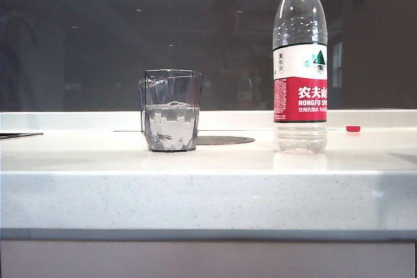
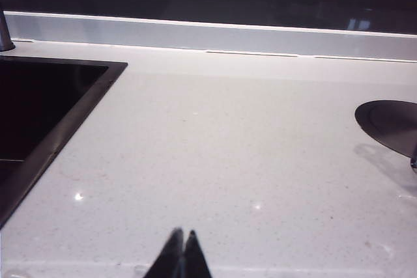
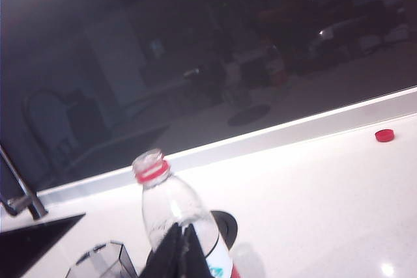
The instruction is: Pick up the mineral water bottle on the table and pour water into the mug until it's half full.
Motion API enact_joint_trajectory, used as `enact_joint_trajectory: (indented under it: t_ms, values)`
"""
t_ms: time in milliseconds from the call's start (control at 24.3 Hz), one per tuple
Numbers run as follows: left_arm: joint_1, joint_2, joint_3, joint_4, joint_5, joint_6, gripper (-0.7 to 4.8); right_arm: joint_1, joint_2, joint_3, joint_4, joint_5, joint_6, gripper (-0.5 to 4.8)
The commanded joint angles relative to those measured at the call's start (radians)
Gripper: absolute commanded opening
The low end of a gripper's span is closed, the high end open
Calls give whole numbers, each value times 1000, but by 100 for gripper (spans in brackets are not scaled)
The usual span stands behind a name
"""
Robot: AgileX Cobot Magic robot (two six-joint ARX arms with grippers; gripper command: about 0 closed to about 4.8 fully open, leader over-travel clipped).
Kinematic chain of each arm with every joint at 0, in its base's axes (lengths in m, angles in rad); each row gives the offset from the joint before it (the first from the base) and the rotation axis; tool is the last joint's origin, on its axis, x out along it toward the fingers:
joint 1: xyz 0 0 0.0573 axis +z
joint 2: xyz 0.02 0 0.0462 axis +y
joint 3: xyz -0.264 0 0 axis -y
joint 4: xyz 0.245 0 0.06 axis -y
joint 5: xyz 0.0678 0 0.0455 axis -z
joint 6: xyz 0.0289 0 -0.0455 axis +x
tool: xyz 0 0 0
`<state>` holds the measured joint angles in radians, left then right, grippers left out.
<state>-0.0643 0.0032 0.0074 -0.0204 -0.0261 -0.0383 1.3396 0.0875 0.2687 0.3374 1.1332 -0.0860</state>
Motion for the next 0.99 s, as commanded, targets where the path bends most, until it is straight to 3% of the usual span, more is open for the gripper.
enact_joint_trajectory:
  t_ms: [41, 123, 288, 370, 411, 575, 740, 986]
  values:
    - [0, 0, 3, 6, 7, 2, -4, -28, -1, -12, 11, -15, -76, 3]
    - [1, 0, 3, 6, 4, 2, -4, -68, 1, -41, 19, -68, -76, 3]
    - [0, 0, 3, 6, 4, 2, -4, -254, 8, -145, 98, -317, -75, 3]
    - [0, 0, 3, 6, 4, 2, -4, -508, 7, -237, 147, -697, -71, -1]
    - [0, 0, 3, 6, 4, 2, -4, -586, 7, -251, 146, -818, -57, -1]
    - [0, 0, 3, 6, 4, 2, -4, -849, 7, -266, 130, -1107, 89, -1]
    - [0, 0, 3, 6, 4, 2, -4, -1076, 0, -266, 108, -1276, 167, -1]
    - [0, 0, 3, 6, 4, 2, -4, -1194, -92, -266, -34, -1281, 169, -1]
